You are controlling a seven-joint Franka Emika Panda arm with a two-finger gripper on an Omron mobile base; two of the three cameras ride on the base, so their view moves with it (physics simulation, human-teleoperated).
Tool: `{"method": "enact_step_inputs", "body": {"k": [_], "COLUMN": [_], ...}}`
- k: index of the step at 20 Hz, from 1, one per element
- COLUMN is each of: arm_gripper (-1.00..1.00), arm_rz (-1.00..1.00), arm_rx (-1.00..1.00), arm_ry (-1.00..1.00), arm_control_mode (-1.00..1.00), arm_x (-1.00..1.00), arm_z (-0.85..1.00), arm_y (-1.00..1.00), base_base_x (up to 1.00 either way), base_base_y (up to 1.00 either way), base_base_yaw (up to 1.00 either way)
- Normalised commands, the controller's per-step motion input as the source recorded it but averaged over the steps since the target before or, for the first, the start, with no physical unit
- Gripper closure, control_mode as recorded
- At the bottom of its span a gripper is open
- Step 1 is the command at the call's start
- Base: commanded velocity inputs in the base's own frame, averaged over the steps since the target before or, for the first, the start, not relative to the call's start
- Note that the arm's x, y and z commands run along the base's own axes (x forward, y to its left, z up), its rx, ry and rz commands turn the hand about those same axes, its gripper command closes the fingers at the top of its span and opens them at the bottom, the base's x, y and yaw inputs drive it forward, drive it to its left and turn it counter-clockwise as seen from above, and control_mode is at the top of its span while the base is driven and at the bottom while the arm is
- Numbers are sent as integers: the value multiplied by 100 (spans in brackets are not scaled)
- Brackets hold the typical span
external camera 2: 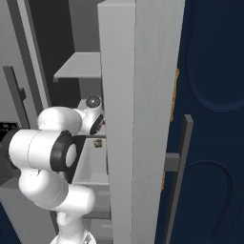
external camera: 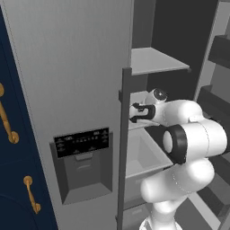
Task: Take the strawberry from the fridge and place it on top of the pancake, located on the dining counter.
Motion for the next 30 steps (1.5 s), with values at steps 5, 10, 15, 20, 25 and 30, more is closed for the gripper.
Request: {"method": "enact_step_inputs", "body": {"k": [5, 10, 15, 20, 25, 30], "arm_gripper": [100, 100, 100, 100, 100, 100], "arm_rz": [-12, -12, 0, 1, 2, 1], "arm_rx": [0, 0, 0, 0, 0, 0], "arm_ry": [0, 0, 1, 11, 14, 13], "arm_control_mode": [-100, -100, -100, -100, -100, -100], "arm_x": [-52, -56, -91, -100, -100, -100], "arm_z": [-17, 19, 88, 99, 100, 82], "arm_y": [0, -4, 0, 0, 0, 1], "base_base_x": [0, 0, 0, 0, 0, 0], "base_base_y": [0, 0, 0, 0, 0, 0], "base_base_yaw": [0, 0, 0, 0, 0, 0]}}
